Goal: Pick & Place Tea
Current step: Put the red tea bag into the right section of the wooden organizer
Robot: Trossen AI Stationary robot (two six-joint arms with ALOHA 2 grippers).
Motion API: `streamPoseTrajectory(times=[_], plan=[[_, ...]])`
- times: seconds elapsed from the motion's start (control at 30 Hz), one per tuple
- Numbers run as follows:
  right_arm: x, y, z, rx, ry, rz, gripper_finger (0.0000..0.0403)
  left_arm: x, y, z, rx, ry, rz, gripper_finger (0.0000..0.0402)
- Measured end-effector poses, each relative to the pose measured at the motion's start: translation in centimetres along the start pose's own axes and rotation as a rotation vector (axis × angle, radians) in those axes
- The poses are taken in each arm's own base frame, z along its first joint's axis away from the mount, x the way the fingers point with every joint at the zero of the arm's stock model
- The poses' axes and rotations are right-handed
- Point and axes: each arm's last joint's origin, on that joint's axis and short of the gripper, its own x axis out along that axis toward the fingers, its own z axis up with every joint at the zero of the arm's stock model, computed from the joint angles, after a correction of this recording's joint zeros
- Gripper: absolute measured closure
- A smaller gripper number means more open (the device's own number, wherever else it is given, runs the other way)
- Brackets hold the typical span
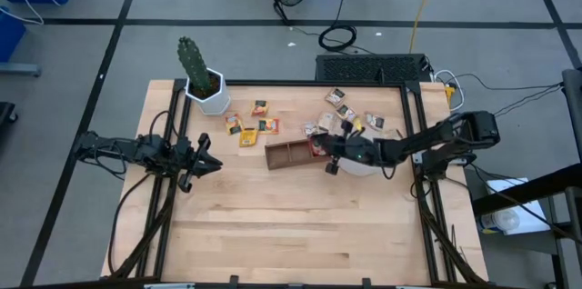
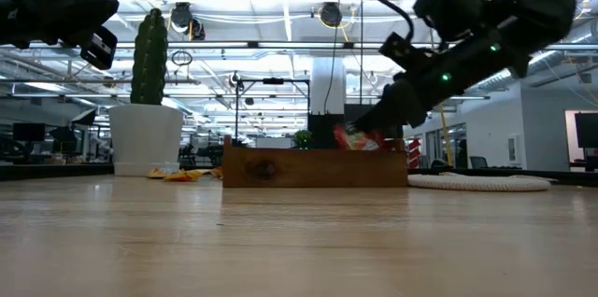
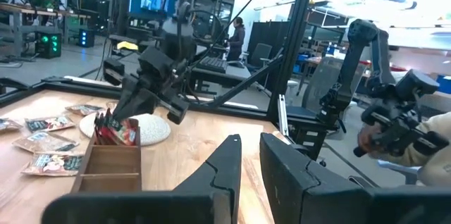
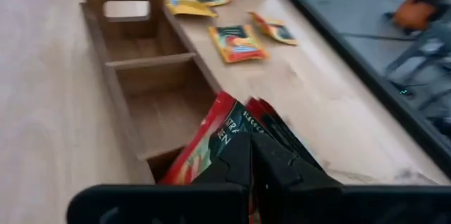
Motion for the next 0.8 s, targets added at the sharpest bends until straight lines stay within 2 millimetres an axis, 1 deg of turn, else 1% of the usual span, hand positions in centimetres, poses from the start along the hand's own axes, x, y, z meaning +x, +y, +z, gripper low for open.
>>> streamPoseTrajectory(times=[0.23, 0.5, 0.8], plan=[[-1.1, 0.4, -0.9, 0.014, -0.068, -0.089, 0.0403, 0.0, 0.0, 0.0, 0.000, 0.000, 0.000, 0.0344], [-1.6, 0.3, -2.4, 0.059, -0.087, -0.092, 0.0403, 0.0, 0.0, 0.0, 0.000, 0.000, 0.000, 0.0344], [-1.8, 0.3, -2.1, 0.091, -0.159, -0.093, 0.0403, 0.0, 0.0, 0.0, 0.000, 0.001, -0.001, 0.0344]])
